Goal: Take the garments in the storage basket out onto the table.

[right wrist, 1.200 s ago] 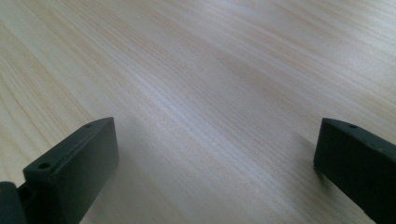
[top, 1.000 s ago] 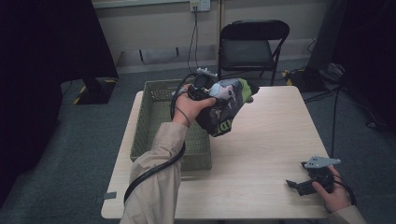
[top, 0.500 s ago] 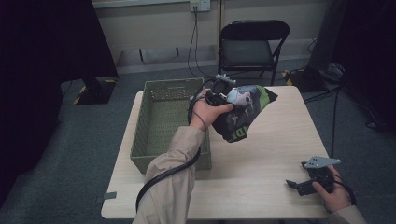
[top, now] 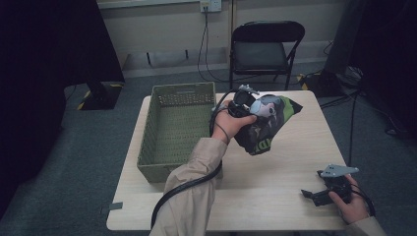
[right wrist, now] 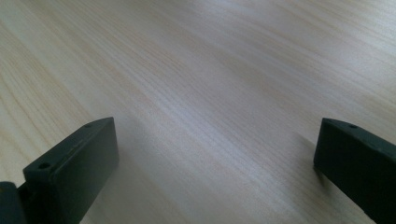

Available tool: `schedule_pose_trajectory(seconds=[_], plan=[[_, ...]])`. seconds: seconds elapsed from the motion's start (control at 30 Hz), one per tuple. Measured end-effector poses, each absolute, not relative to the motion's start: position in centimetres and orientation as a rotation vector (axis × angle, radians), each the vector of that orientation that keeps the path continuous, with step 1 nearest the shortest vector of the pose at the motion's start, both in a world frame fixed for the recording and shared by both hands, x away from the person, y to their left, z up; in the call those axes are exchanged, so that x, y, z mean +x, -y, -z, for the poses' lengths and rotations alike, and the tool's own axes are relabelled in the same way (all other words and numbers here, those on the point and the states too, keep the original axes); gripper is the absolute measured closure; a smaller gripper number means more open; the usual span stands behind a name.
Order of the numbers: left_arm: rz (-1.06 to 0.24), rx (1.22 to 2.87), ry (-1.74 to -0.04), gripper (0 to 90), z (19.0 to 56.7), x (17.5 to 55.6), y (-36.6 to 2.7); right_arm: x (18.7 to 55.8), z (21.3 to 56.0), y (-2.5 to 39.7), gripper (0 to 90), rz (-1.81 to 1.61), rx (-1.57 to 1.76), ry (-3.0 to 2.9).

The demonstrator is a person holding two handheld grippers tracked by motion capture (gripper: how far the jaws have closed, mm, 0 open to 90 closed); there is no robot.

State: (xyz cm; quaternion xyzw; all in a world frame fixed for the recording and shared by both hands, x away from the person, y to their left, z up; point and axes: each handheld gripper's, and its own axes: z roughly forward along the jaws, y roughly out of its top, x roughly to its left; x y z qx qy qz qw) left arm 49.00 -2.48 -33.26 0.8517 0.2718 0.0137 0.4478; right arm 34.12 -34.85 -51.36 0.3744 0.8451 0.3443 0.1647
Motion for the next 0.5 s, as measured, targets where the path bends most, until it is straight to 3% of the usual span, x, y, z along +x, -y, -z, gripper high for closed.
schedule_pose_trajectory(seconds=[0.5], plan=[[-0.011,2.114,-0.696,56.5,35.3,48.9,4.2,34.1,51.4,34.8,0.0,-0.982,1.067,-2.408]])
